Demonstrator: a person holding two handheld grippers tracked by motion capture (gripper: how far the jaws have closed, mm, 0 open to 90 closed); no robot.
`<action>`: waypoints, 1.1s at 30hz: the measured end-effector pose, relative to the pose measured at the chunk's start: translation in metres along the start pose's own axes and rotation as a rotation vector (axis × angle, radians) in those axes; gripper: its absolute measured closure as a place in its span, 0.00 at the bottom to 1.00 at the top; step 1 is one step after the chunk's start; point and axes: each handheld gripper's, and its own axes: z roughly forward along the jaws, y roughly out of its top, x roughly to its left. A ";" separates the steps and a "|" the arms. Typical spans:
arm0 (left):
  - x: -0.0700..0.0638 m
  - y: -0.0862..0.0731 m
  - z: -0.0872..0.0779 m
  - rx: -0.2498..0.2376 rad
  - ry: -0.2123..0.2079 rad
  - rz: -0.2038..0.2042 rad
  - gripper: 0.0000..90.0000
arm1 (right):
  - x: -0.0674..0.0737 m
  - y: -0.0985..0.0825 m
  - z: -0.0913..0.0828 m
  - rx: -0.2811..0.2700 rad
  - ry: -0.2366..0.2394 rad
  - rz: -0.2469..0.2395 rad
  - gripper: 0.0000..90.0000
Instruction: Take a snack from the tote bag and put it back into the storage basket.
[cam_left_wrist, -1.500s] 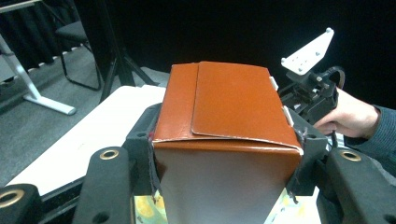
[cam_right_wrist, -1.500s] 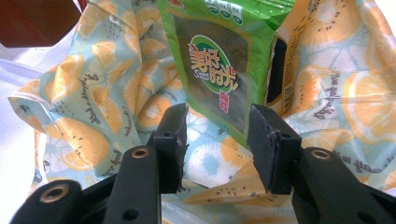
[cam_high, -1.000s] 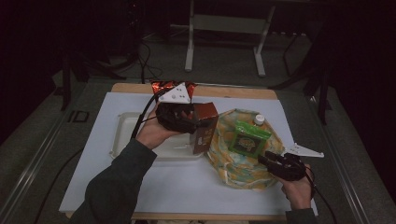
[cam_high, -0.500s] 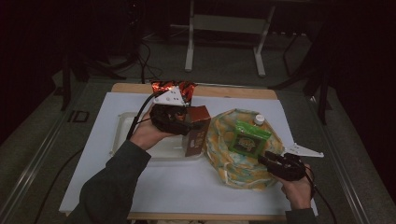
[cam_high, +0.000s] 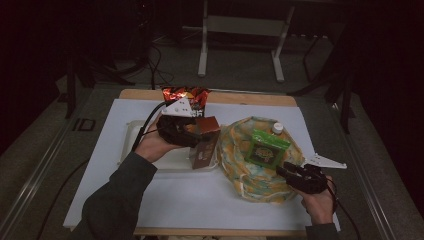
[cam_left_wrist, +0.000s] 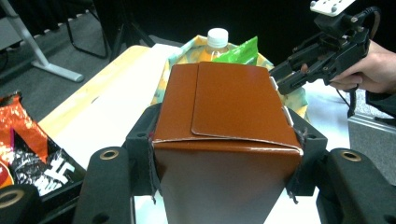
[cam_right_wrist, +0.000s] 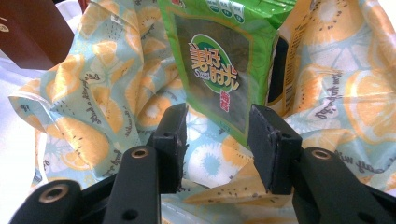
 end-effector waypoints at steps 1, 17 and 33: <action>0.001 -0.002 0.000 0.003 0.004 -0.004 0.47 | 0.000 0.000 0.000 0.000 0.001 -0.001 0.64; 0.007 -0.017 -0.002 0.052 0.044 0.002 0.47 | 0.000 0.001 -0.001 -0.003 0.000 0.000 0.64; 0.019 -0.031 -0.017 0.043 0.088 -0.028 0.47 | 0.000 0.000 0.000 0.000 0.001 0.000 0.63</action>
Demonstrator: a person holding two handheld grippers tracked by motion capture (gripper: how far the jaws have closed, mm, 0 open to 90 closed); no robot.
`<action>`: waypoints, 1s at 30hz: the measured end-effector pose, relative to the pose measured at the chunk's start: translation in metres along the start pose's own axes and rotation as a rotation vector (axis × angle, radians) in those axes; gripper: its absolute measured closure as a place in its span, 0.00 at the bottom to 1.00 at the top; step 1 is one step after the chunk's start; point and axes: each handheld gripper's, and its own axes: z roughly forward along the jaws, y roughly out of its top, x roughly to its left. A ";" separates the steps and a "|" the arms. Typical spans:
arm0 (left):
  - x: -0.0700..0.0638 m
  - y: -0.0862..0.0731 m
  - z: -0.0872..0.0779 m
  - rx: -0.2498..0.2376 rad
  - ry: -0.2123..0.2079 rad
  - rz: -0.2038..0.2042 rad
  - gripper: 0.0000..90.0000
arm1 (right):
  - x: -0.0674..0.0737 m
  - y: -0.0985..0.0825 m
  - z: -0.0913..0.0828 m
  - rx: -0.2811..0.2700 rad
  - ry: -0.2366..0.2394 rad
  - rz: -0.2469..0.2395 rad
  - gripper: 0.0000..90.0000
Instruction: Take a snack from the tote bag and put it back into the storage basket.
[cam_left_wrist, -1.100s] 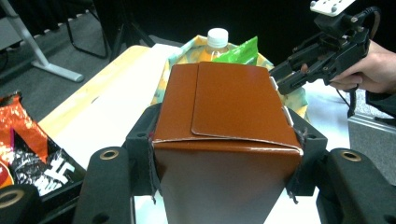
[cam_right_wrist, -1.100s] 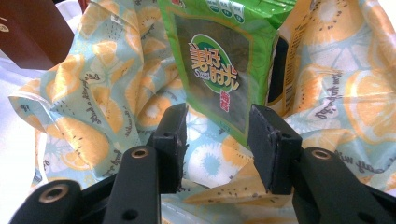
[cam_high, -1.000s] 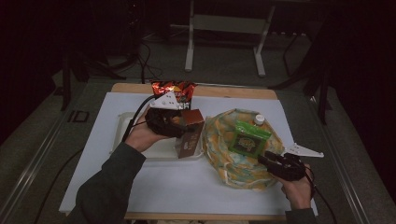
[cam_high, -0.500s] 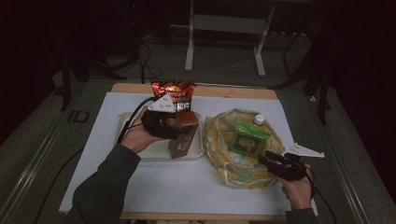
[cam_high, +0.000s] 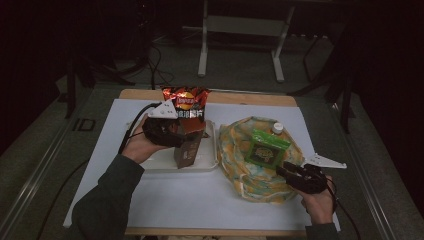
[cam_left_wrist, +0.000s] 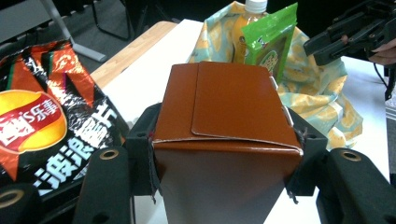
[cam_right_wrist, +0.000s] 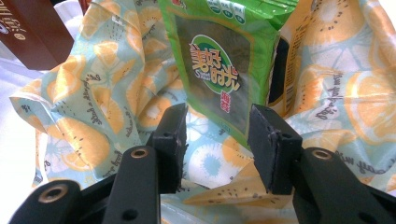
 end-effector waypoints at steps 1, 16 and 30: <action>0.001 -0.001 -0.001 0.001 0.004 -0.001 0.47 | 0.000 0.000 0.000 -0.001 0.000 0.001 0.63; 0.011 -0.012 -0.012 0.048 0.059 0.012 0.47 | -0.001 0.000 0.000 0.001 0.001 0.004 0.63; 0.010 -0.016 -0.010 0.107 0.047 0.057 0.47 | 0.001 -0.001 0.003 0.004 0.002 -0.002 0.63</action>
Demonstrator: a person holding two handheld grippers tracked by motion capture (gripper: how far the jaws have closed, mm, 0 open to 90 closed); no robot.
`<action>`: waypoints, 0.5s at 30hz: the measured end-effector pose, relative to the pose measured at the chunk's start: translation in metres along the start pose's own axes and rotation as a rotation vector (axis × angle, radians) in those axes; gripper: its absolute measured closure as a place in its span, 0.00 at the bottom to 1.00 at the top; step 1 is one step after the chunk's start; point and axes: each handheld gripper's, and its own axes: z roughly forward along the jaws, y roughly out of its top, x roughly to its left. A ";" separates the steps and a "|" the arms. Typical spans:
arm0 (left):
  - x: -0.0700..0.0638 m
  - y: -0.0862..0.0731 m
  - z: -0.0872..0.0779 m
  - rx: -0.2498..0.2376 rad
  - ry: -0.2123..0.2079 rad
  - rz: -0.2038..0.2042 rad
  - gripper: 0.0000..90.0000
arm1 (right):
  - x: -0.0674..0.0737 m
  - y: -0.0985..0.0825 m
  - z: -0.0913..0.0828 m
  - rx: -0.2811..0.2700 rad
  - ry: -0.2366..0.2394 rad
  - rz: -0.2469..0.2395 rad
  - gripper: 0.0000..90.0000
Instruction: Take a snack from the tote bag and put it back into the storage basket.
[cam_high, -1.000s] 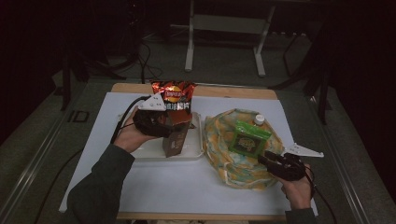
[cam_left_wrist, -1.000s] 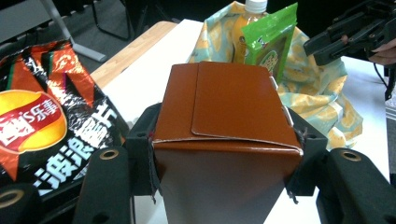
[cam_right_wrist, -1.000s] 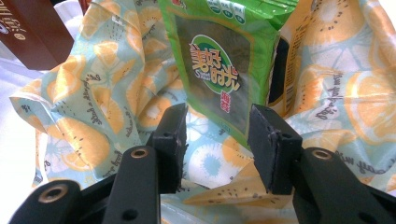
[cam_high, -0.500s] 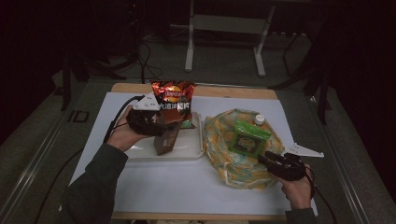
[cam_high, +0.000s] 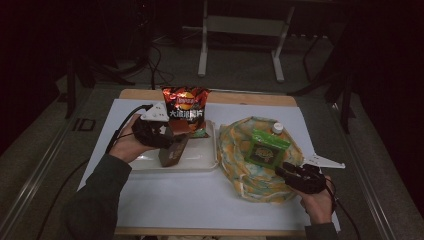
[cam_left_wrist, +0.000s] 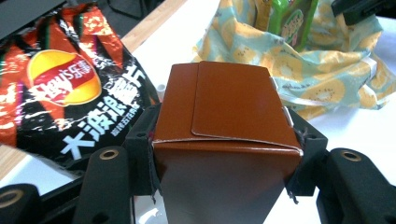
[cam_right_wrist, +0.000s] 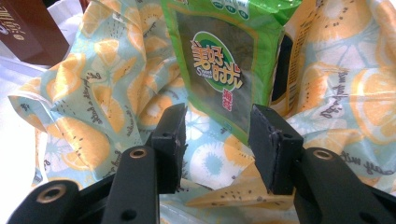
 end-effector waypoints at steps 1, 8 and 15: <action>-0.001 0.000 0.002 0.008 -0.002 0.006 0.47 | 0.000 0.000 0.000 0.000 -0.001 0.000 0.63; -0.005 0.002 0.017 0.042 -0.025 0.027 0.46 | -0.001 0.000 -0.002 -0.003 -0.002 0.004 0.63; -0.007 0.008 0.025 0.043 -0.037 0.021 0.46 | 0.000 0.000 -0.001 0.000 -0.003 0.007 0.63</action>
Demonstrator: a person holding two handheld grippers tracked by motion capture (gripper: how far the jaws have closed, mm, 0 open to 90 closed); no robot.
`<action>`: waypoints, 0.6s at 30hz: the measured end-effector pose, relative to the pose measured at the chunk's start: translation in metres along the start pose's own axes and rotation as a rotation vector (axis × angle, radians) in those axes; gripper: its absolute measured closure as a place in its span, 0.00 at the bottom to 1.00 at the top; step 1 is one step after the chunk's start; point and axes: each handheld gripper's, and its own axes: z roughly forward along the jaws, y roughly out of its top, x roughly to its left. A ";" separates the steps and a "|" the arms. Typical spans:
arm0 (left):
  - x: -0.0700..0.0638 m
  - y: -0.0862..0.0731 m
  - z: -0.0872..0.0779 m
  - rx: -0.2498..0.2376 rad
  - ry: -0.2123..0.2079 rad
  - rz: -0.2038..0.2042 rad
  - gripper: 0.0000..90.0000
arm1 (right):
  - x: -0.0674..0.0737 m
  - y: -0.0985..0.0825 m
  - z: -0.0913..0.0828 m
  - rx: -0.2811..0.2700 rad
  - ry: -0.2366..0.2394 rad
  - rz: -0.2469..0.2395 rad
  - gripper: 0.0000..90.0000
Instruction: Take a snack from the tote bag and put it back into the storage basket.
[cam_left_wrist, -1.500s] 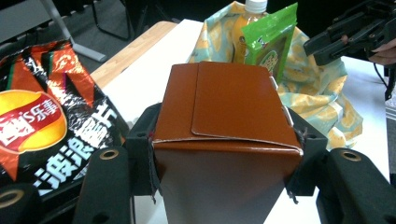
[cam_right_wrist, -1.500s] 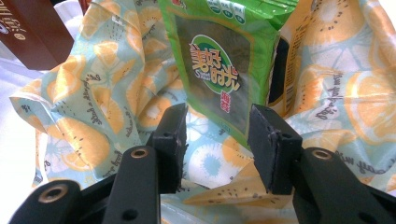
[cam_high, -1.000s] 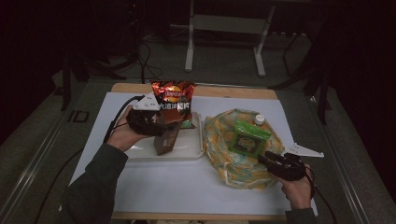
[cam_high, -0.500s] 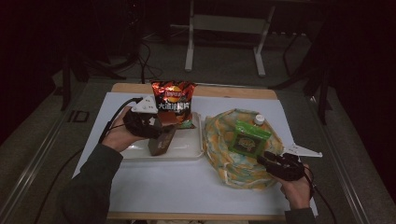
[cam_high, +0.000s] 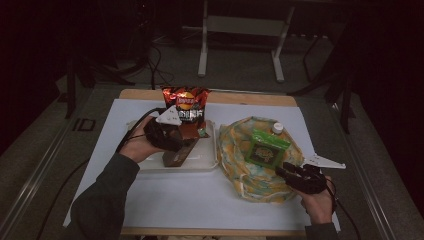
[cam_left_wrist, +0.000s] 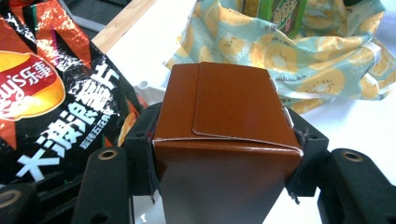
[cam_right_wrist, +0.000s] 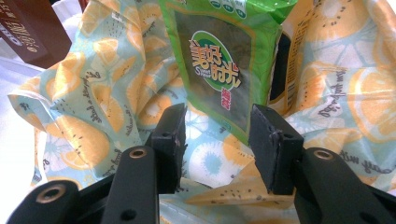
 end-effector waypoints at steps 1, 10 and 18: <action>0.001 0.001 0.002 -0.003 -0.008 -0.007 0.45 | 0.000 0.000 0.000 0.000 0.000 -0.002 0.62; 0.000 0.010 0.021 -0.011 -0.037 -0.027 0.43 | 0.000 0.000 0.000 0.000 0.001 0.002 0.62; -0.004 0.020 0.041 0.019 -0.052 -0.017 0.42 | 0.000 0.000 -0.001 0.000 0.001 -0.002 0.62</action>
